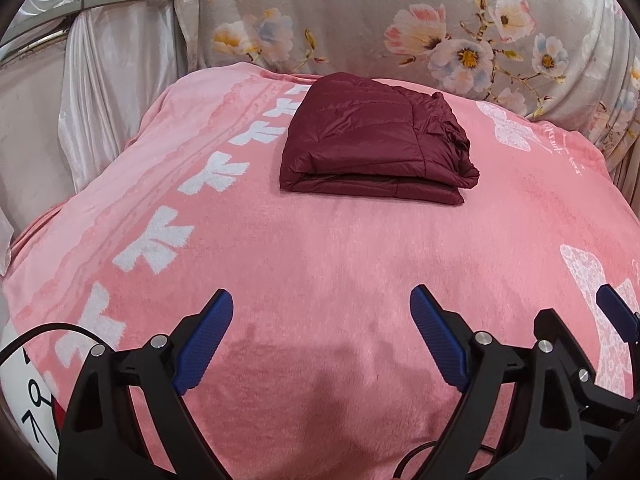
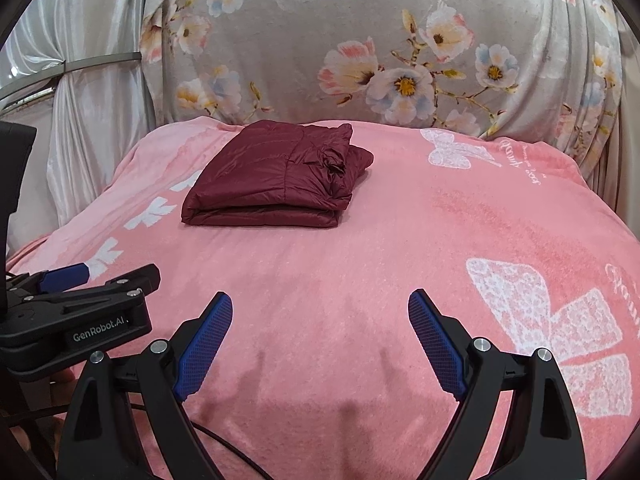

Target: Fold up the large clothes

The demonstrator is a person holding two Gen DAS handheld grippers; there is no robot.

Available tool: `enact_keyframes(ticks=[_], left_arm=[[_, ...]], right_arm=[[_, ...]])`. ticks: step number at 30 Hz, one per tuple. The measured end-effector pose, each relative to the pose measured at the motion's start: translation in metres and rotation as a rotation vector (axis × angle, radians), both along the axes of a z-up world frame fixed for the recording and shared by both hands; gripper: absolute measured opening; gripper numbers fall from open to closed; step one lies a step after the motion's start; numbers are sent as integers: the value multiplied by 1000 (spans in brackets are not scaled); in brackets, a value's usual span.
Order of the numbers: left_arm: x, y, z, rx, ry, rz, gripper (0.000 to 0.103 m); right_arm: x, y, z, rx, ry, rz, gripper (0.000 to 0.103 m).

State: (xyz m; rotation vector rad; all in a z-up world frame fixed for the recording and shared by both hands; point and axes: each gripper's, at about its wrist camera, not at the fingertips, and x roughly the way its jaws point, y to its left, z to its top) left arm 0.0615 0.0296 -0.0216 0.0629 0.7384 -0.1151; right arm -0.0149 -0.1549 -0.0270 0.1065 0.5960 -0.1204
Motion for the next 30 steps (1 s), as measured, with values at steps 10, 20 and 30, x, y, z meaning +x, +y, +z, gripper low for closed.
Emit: enact_keyframes(ticks=[10, 20, 30], left_arm=[[0, 5, -10, 14, 19, 16, 89], [-1, 7, -14, 19, 26, 30, 91], [-2, 8, -11, 40, 10, 51, 92]], right_arm=[[2, 2, -2, 20, 11, 17, 87], [5, 11, -3, 4, 23, 32, 87], [7, 17, -2, -16, 24, 32, 87]])
